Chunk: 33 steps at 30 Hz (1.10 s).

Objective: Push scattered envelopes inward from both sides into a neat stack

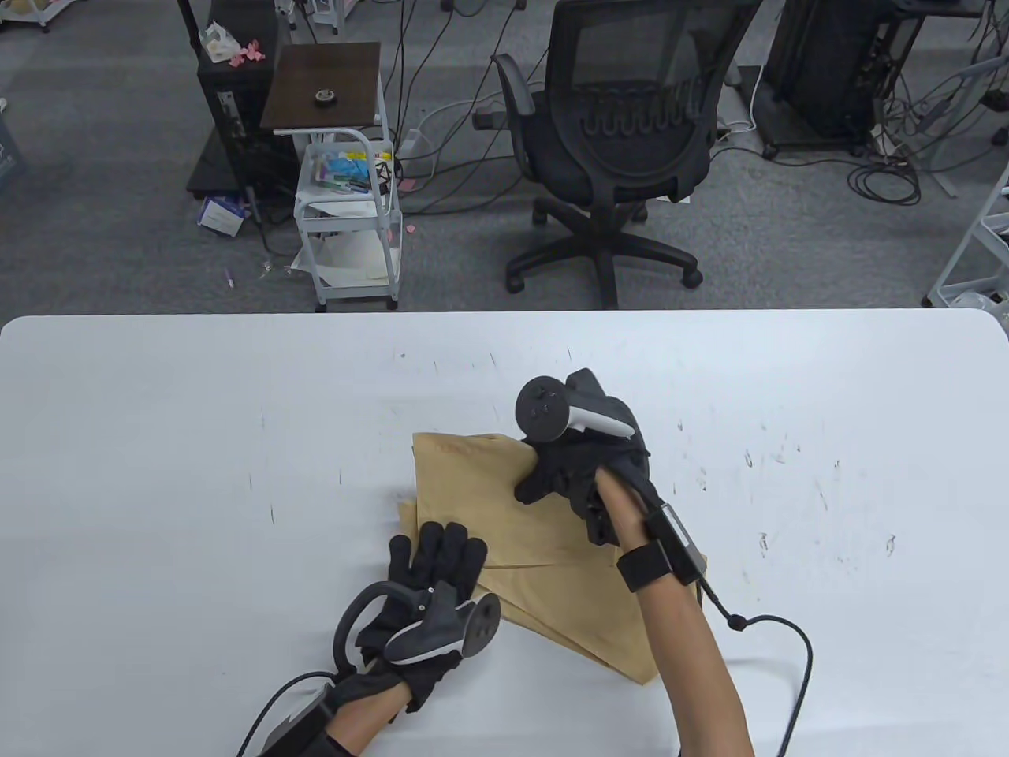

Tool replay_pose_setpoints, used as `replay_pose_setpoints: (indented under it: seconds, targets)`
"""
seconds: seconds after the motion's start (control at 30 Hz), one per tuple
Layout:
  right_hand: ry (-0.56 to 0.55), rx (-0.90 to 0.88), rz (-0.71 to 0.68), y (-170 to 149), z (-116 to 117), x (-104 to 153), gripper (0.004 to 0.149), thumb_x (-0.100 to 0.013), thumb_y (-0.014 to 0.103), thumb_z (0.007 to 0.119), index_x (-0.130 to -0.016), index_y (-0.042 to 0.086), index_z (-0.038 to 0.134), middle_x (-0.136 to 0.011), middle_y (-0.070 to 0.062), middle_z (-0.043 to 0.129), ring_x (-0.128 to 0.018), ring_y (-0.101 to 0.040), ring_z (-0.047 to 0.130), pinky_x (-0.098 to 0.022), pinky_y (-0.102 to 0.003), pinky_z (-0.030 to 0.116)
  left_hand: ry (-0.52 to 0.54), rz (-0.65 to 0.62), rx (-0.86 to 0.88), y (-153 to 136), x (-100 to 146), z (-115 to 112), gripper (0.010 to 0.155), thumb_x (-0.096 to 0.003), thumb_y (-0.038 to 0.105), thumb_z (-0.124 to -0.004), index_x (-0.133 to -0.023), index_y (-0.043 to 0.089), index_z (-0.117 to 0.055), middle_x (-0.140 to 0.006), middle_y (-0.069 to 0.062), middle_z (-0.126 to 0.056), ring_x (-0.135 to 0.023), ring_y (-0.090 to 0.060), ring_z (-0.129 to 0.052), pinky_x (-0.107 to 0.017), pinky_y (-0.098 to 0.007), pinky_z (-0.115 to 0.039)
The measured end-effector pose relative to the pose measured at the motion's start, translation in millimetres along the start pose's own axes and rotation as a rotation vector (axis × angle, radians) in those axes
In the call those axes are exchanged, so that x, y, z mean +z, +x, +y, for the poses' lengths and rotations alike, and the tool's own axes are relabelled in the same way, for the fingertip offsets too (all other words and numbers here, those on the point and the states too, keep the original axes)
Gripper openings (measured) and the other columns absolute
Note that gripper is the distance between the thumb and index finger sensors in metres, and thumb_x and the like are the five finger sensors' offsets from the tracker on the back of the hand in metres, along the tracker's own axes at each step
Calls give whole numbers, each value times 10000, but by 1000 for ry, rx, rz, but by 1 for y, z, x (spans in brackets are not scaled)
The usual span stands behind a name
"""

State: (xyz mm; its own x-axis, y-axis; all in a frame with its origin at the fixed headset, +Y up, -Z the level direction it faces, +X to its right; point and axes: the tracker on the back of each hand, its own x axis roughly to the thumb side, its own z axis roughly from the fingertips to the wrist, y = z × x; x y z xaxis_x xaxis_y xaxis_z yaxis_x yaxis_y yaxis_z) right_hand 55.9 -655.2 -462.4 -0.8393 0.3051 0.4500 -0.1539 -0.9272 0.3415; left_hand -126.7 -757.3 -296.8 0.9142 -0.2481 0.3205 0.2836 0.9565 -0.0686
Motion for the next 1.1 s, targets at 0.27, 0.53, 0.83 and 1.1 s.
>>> replay_pose_setpoints:
  seconds: [0.27,0.53,0.83,1.1]
  targets:
    - [-328,122,-128,32,-59,54,429,-376,386,884,-761,247,756,-671,53,949,-615,-270,972,-654,-662,632,186,158,681,-114,4,6,1070,-429,653,-587,-976,106,153,-1061,-227,139,-1048,-518,-26,-733,-755,-172]
    - [-279,332,-378,97,-27,54,444,-351,412,878,-758,287,750,-697,75,941,-697,-268,941,-672,-699,588,-7,-250,1080,-137,-14,-31,1031,-416,602,-744,-1055,295,4,-1186,-80,-61,-1087,-504,-78,-707,-779,-149]
    - [-223,421,-276,91,-1,34,859,-344,488,851,-1012,69,510,-801,-27,845,-729,-347,859,-657,-790,439,35,-225,1137,-135,-18,-38,452,-471,396,-775,-912,299,-788,-969,-13,-876,-1018,-413,-731,-740,-726,-482]
    - [-341,372,-222,76,7,35,684,-362,482,828,-898,134,583,-927,-173,696,-819,-479,723,-647,-800,409,88,-220,1214,-138,-15,-34,490,-482,414,-738,-947,262,-752,-942,-55,-877,-959,-395,-797,-732,-713,-526]
